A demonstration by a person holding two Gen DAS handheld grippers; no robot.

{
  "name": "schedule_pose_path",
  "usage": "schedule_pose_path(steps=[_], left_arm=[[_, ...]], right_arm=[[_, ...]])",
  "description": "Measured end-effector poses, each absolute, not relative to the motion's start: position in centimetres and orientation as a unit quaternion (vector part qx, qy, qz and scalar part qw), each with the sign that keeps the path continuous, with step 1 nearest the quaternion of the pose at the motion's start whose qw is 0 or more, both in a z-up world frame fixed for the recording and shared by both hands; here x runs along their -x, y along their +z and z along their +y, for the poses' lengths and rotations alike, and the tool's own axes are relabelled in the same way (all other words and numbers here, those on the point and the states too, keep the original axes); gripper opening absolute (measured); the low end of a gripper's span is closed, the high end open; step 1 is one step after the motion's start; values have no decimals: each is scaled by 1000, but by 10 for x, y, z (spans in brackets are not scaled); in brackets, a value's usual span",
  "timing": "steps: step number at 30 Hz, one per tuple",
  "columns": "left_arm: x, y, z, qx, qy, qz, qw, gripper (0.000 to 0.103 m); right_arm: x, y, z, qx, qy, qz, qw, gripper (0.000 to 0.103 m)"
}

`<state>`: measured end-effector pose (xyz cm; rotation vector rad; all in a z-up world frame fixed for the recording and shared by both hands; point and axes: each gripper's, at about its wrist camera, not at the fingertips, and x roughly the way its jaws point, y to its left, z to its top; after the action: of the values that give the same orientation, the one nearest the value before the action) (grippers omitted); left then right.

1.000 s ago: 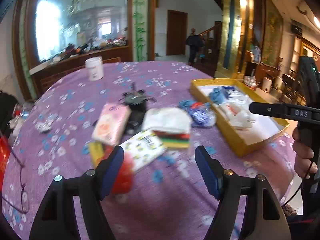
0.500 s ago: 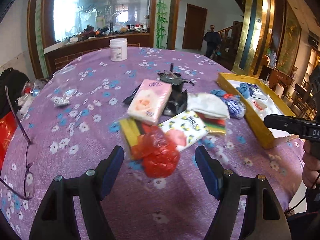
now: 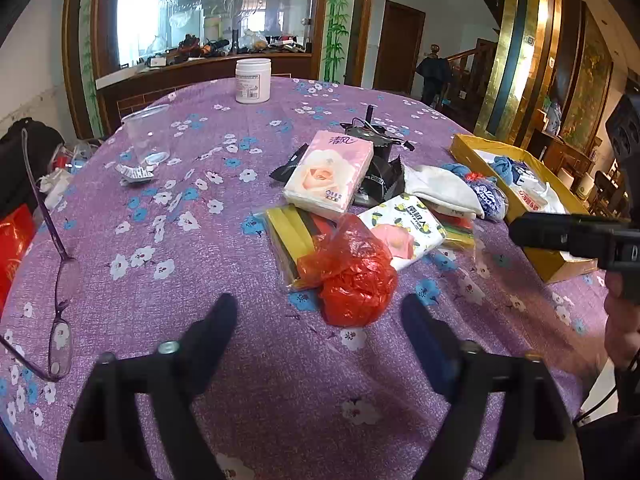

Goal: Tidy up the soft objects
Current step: 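Withdraw both tools from the tray back toward the pile, then grasp the red plastic bag with the left gripper while the right grasps the lemon-print tissue pack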

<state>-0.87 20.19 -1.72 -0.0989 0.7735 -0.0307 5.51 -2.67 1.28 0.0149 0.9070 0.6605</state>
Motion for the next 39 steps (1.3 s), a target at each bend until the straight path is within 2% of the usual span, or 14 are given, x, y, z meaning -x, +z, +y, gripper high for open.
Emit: schedule_pose_path(steps=[5,7,9,10,12,28,34,39], left_arm=[[-15,-21,189,39,-21,409,911,86],[-27,-24,179,23,-12,419,908,81],[-36,-28,174,21,-13,427,904,60],[-43,-32,174,24,-4,439,898,56],[-49,-36,177,29,8,445,895,42],[-12,-30,232,93,22,407,908,40],[-10,-28,229,83,12,399,913,40],[-10,-28,230,89,5,395,914,40]], right_arm=[[-46,14,-28,-3,313,420,852,77],[-46,14,-32,-4,311,418,854,77],[-46,14,-36,-6,308,418,855,77],[-47,14,-38,-6,307,419,854,77],[-50,14,-38,-5,308,423,852,77],[-113,-11,46,55,331,440,833,77],[-70,-8,39,52,428,486,760,78],[-66,4,34,114,398,438,798,78]])
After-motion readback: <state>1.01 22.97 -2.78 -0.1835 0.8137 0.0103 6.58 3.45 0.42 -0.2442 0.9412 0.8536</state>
